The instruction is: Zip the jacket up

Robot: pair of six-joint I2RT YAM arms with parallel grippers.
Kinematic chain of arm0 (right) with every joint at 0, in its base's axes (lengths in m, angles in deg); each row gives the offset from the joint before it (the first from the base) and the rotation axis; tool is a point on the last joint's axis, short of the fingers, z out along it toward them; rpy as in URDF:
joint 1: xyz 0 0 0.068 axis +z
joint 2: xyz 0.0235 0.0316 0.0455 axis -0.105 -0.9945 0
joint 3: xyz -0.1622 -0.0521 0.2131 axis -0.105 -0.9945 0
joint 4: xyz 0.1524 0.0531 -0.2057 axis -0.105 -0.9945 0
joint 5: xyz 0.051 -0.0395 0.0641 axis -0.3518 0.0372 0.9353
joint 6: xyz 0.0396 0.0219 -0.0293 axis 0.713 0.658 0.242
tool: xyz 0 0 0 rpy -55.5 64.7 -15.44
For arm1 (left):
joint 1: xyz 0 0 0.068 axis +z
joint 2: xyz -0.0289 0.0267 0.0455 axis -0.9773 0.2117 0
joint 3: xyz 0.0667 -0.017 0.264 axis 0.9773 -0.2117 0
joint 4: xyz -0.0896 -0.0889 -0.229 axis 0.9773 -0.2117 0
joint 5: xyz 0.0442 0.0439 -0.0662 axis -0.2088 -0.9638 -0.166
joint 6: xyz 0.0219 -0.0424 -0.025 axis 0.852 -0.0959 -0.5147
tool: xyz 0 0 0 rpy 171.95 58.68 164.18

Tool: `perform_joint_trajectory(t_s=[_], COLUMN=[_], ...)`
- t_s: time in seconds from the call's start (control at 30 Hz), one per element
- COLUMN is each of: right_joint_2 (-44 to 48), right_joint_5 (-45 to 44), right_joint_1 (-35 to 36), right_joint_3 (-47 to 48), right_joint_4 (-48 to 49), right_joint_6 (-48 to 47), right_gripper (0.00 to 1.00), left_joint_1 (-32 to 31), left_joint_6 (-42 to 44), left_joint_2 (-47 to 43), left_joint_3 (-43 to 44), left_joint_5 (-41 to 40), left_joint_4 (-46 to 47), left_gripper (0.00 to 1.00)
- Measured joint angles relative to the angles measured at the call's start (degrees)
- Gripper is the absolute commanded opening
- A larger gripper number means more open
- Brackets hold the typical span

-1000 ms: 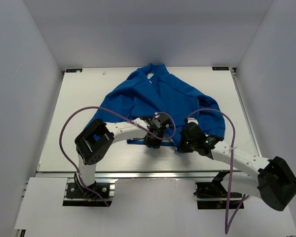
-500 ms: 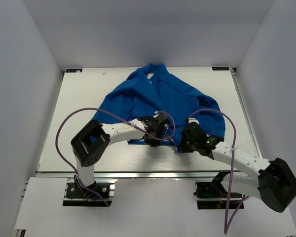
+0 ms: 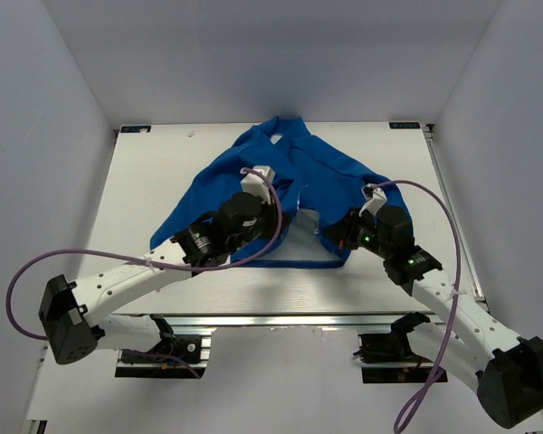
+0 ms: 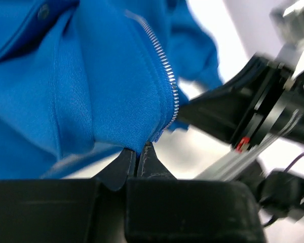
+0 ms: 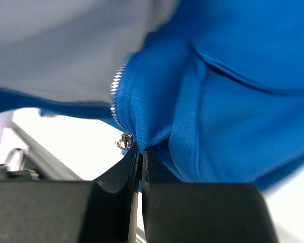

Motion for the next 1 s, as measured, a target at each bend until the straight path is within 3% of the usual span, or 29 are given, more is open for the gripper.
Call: perform_joint_trajectory(t_s=[0.27, 0.57, 1.0], right_joint_2=[1.1, -3.1, -5.0], right_joint_5=[5.1, 8.4, 12.0], right_joint_1=[-0.6, -0.6, -0.7], right_joint_3=[0.9, 4.5, 2.4], right_joint_4=[14.7, 20.7, 29.0], right_joint_6=[2.5, 0.0, -4.7], right_gripper=[0.0, 0.0, 0.0], left_joint_1=[0.0, 0.0, 0.0], left_joint_6=[1.1, 1.9, -5.7], left_joint_2=[-1.2, 0.2, 0.9], left_joint_3=[-1.3, -1.3, -3.3], left_joint_5=[-5.4, -6.4, -6.4], left_joint_4=[8.9, 12.9, 17.7], left_gripper=[0.0, 0.0, 0.0])
